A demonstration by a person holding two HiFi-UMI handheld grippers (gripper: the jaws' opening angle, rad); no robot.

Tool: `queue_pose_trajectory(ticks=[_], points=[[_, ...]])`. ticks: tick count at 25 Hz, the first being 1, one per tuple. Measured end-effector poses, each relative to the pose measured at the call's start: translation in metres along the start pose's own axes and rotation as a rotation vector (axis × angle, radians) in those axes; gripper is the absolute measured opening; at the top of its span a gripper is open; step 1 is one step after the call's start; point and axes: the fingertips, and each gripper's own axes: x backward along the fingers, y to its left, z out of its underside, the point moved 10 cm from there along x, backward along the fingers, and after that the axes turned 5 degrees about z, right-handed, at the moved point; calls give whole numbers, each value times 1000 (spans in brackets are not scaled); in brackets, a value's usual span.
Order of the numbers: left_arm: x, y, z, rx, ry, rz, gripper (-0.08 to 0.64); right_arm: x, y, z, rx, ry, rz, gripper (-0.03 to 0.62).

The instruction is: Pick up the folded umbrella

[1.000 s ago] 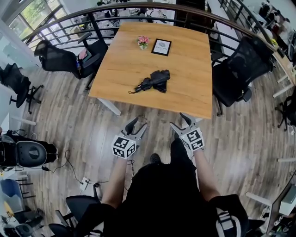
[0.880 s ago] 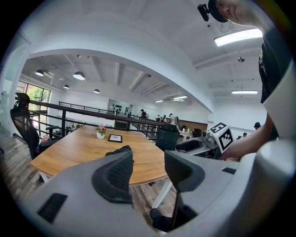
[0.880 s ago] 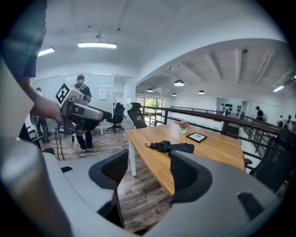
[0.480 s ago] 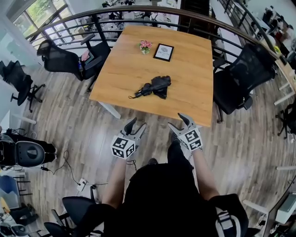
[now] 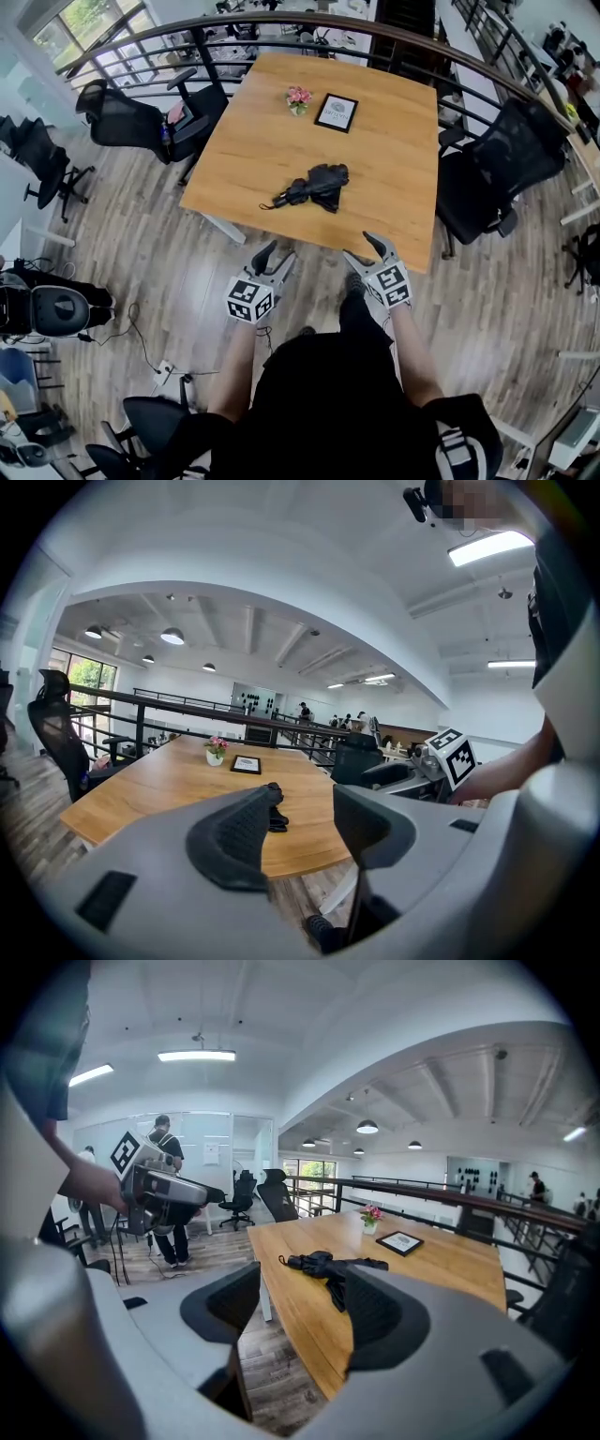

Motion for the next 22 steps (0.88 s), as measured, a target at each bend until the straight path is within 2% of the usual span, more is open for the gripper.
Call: queue_pose_trajectory(ticks=[14, 22], points=[[-83, 16, -15, 27, 24, -74, 219, -47, -94, -3, -7, 4, -66, 296], [-120, 15, -20, 42, 38, -138, 219, -71, -137, 2, -5, 11, -142, 296]])
